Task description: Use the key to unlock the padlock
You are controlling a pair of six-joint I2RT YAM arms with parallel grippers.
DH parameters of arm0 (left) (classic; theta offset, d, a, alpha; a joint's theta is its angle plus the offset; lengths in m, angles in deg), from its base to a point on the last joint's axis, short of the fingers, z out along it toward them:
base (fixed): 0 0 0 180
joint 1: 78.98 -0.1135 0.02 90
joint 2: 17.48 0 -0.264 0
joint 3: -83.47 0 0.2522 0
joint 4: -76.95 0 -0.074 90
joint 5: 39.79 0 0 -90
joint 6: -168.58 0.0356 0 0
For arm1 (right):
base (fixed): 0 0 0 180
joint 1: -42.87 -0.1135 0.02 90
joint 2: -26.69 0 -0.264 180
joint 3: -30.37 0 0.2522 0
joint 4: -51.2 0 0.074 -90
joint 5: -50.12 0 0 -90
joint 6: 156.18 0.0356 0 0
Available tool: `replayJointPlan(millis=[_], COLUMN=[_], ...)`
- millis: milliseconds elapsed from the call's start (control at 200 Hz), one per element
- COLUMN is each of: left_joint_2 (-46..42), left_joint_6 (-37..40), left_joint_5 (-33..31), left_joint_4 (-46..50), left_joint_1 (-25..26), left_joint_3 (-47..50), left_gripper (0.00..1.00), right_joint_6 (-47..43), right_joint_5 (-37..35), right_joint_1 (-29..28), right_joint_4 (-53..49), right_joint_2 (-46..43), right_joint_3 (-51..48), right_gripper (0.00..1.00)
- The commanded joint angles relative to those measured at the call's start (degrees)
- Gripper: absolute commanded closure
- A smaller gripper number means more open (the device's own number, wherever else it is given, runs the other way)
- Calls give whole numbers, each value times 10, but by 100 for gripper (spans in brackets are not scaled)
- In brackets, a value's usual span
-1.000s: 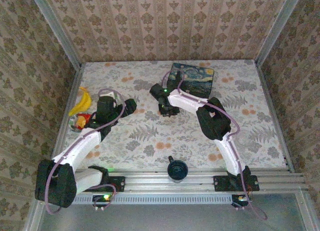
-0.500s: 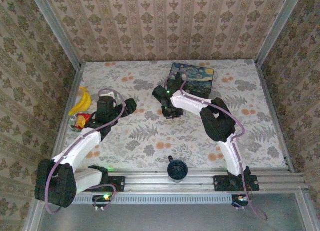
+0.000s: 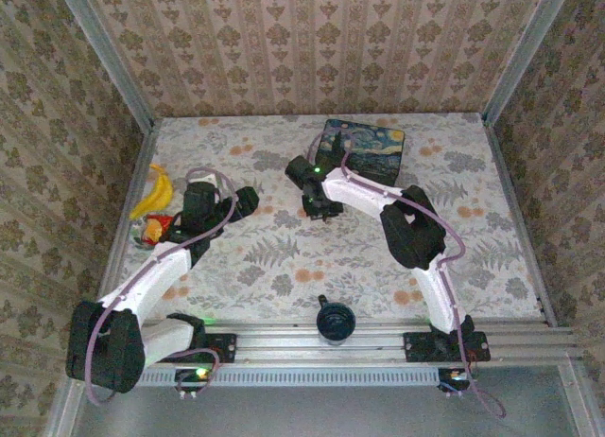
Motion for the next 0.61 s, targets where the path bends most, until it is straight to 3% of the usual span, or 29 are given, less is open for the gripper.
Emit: replayJointPlan(millis=[0,600], left_joint_2=[-2,-4], left_joint_6=[-7,-11], left_joint_5=[3,5], left_joint_4=[-16,-17], left_joint_1=[-5,-7], left_joint_3=[-2,2], left_gripper=[0,0], right_joint_6=[-10,-6], right_joint_5=[-21,-39], right_joint_1=[-6,-6], right_joint_4=[-34,-50], right_joint_2=[27,47], right_joint_3=[21,22], right_gripper=[69,77])
